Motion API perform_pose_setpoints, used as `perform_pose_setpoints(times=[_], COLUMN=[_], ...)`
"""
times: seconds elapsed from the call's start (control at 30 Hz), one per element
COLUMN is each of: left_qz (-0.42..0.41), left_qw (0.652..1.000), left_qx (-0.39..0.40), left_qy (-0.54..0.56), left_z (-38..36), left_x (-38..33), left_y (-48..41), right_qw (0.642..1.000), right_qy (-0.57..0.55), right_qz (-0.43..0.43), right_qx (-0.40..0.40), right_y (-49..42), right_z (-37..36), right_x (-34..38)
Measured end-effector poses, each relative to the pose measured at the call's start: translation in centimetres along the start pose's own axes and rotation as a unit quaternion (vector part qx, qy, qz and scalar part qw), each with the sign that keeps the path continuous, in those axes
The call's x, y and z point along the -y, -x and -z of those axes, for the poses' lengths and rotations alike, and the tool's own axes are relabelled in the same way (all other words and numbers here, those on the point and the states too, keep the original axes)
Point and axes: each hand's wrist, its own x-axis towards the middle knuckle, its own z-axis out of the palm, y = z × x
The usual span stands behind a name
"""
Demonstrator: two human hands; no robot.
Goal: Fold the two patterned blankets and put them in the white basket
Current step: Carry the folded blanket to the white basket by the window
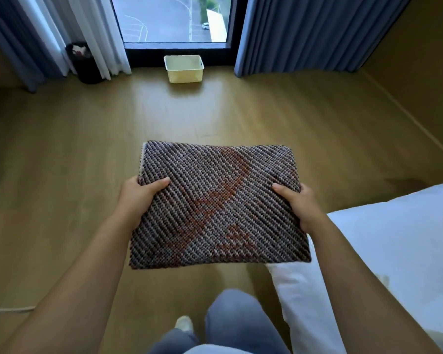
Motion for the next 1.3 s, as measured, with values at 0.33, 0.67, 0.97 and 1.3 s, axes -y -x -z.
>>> perform_pose_setpoints(times=[0.33,0.67,0.97,1.3], left_qz=[0.016,0.021,0.034,0.025], left_qw=[1.000,0.998,0.997,0.998], left_qx=[-0.002,-0.055,-0.065,-0.059], left_qy=[0.001,0.004,0.006,0.018], left_z=[-10.7,-15.1,-15.6,-24.0], left_x=[-11.1,-22.8,-34.2,-45.3], left_y=[-24.5,-47.4,-71.9,-96.5], right_qw=[1.000,0.999,0.998,1.000], right_qy=[-0.005,0.020,0.004,-0.005], right_qz=[-0.012,-0.009,-0.023,-0.007], right_qx=[-0.008,0.049,0.057,0.025], right_y=[-26.0,-51.7,-73.1,-97.4], right_z=[-3.5,-11.6,-23.1,-29.2], right_x=[10.3,23.2,34.4,45.8])
